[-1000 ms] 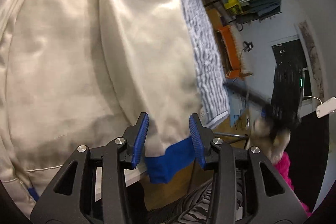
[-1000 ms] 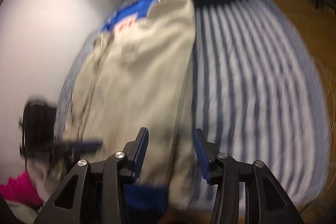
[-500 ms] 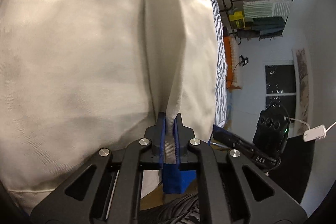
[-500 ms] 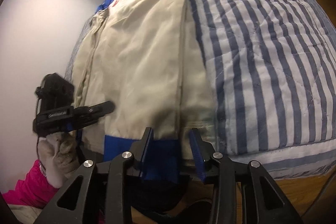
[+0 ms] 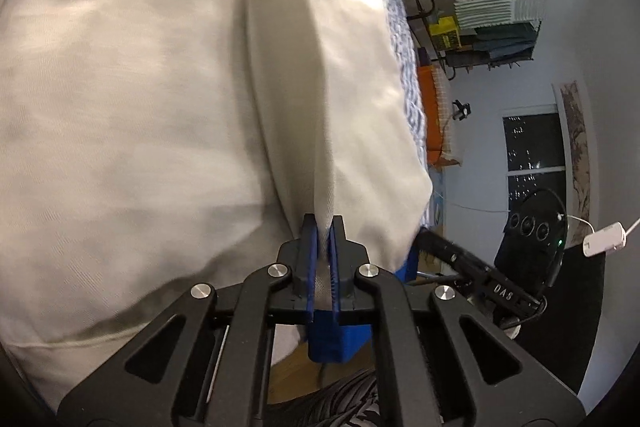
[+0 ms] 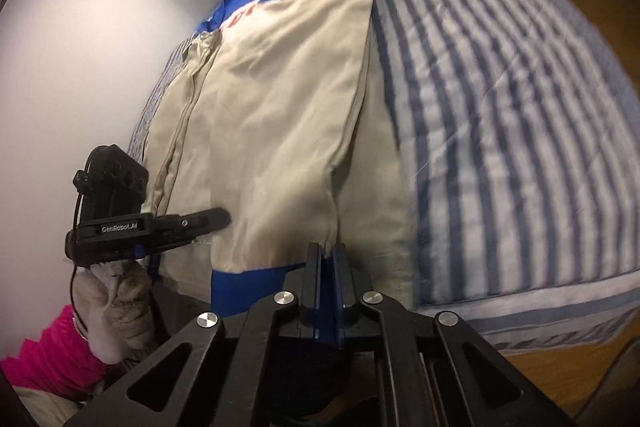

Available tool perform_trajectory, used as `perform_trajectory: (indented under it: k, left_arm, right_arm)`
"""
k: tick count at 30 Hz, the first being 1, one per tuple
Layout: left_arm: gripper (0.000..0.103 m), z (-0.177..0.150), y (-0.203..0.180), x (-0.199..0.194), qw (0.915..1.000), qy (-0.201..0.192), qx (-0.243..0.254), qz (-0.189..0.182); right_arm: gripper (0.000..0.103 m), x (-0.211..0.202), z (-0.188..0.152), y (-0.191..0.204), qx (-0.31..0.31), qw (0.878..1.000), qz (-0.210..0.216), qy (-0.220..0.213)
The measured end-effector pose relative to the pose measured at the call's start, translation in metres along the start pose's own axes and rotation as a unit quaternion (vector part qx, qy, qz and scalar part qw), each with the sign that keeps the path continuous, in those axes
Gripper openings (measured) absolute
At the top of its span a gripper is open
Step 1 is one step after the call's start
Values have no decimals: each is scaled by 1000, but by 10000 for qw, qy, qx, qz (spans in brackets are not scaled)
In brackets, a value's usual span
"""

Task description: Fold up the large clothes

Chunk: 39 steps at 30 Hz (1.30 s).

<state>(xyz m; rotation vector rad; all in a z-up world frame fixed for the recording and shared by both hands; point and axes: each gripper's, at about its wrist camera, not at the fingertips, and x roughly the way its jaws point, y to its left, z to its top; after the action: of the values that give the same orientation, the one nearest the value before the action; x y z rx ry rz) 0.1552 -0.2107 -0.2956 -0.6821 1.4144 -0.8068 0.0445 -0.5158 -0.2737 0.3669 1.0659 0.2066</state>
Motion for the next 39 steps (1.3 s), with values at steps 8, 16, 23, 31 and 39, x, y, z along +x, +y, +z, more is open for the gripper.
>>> perform_trajectory:
  k: [8, 16, 23, 31, 39]
  left_arm:
    - [3, -2, 0, 16, 9979, 15, 448, 467]
    - [13, -4, -4, -10, 9978, -180, 466, 441]
    - [13, -18, -38, -26, 9899, -582, 1118, 653]
    - [13, -4, -54, -2, 9712, -808, 1703, 1460]
    - [13, 0, -31, 6, 9677, -678, 1580, 1843]
  right_arm:
    - [3, 15, -3, -17, -67, 9990, -375, 250]
    - [59, -2, 4, -35, 250, 9990, 152, -348]
    - [58, 31, 8, -44, 326, 9994, 50, 56]
    - [17, 26, 2, -33, 370, 9993, 100, -30]
    - [32, 17, 3, -21, 205, 9994, 152, -226]
